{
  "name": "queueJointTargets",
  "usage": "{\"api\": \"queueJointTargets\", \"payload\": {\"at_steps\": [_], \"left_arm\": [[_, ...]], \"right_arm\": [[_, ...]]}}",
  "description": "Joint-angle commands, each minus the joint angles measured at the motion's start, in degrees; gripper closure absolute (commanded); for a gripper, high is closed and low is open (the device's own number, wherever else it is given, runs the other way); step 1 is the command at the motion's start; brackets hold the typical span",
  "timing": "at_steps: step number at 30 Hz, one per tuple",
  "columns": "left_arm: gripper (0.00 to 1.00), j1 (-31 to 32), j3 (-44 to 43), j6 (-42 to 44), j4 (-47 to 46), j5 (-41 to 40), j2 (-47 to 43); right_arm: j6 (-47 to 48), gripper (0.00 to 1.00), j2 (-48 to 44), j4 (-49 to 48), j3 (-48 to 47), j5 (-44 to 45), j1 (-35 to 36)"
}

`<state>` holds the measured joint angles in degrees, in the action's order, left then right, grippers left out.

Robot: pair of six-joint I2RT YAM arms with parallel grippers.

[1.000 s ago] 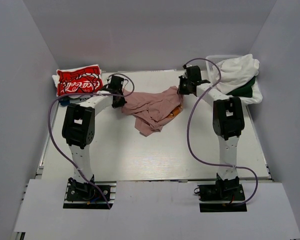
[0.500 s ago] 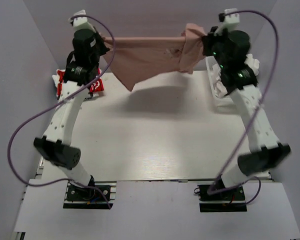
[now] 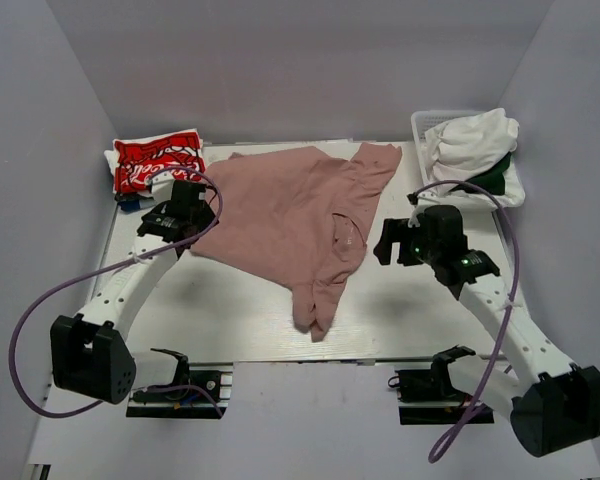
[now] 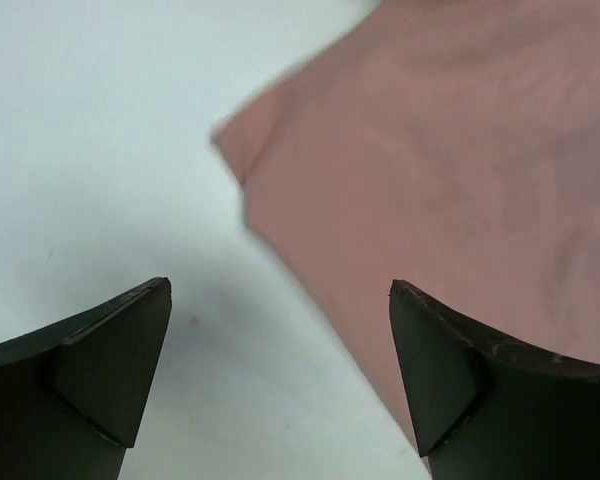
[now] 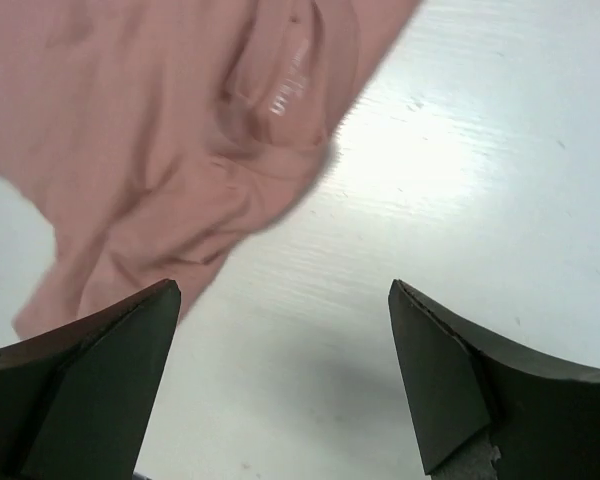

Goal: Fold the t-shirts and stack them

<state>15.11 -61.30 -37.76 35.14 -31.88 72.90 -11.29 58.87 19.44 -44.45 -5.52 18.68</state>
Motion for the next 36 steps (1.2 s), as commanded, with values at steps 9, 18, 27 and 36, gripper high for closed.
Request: {"api": "queueJointTargets", "payload": {"at_steps": [9,18,27,36], "left_arm": [[0.0,-0.1,3.8,-9.8,7.8,2.3,-8.9],[0.0,0.4,0.9,-8.6,8.0,4.7,-4.1],[0.0,0.4,2.3,-7.4,4.3,6.0,-5.1],[0.0,0.4,1.7,-4.2,-2.8,8.1,5.7]], "right_arm": [[-3.7,0.1,-4.9,-2.2,0.4,-5.2,0.8],[-4.3,0.1,18.4,-7.8,-8.0,-2.8,12.0],[-16.2,0.11,37.9,-0.1,-17.7,19.1,22.4],[-23.9,0.89,34.9,6.9,-13.2,37.0,22.0]]}}
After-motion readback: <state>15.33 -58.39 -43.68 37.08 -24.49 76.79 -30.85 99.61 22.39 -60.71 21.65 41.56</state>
